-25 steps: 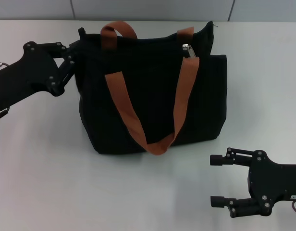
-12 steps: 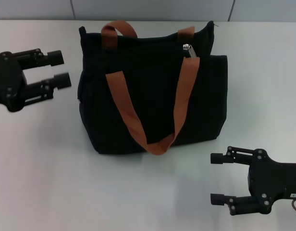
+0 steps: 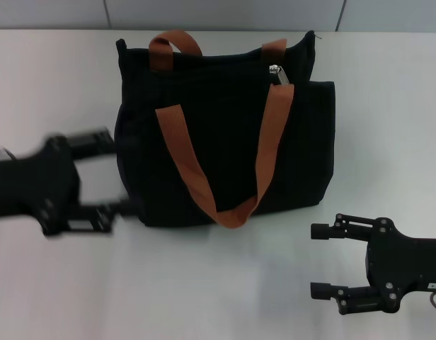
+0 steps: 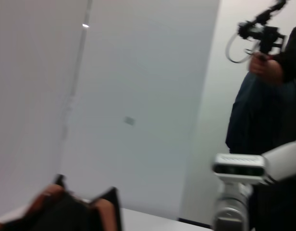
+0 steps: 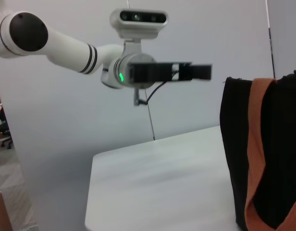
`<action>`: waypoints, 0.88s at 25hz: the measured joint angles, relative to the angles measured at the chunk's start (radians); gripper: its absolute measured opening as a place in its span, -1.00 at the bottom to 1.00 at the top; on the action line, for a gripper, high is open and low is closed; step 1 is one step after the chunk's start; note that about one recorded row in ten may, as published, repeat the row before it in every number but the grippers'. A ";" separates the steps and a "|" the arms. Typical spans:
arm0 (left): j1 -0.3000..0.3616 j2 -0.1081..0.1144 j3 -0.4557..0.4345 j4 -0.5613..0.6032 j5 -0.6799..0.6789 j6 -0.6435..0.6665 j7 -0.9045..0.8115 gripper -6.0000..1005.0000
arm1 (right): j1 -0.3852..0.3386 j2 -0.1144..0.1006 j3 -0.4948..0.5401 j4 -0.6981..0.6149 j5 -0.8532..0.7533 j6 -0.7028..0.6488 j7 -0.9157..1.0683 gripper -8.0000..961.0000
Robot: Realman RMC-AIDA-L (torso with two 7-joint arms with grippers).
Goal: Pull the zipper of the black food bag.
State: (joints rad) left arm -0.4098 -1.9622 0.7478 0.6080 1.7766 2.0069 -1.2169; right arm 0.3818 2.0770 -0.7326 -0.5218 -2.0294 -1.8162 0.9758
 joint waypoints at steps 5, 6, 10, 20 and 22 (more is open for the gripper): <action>0.011 -0.025 0.033 -0.082 0.063 -0.018 0.130 0.64 | -0.001 0.000 0.001 0.003 0.001 0.009 0.000 0.72; 0.017 -0.032 0.031 -0.098 0.081 -0.030 0.160 0.64 | 0.000 0.000 0.001 0.003 0.001 0.009 0.000 0.72; 0.034 -0.048 0.032 -0.139 0.116 -0.092 0.234 0.64 | 0.000 0.000 0.001 0.003 0.001 0.010 -0.003 0.72; 0.048 -0.078 0.035 -0.203 0.182 -0.193 0.341 0.64 | 0.002 0.001 -0.008 0.008 -0.002 0.028 -0.007 0.72; 0.046 -0.079 0.035 -0.204 0.188 -0.193 0.338 0.64 | 0.003 0.002 -0.008 0.016 -0.002 0.034 -0.011 0.72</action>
State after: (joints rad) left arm -0.3633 -2.0413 0.7824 0.4043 1.9650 1.8142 -0.8792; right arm 0.3845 2.0792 -0.7410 -0.5060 -2.0313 -1.7823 0.9652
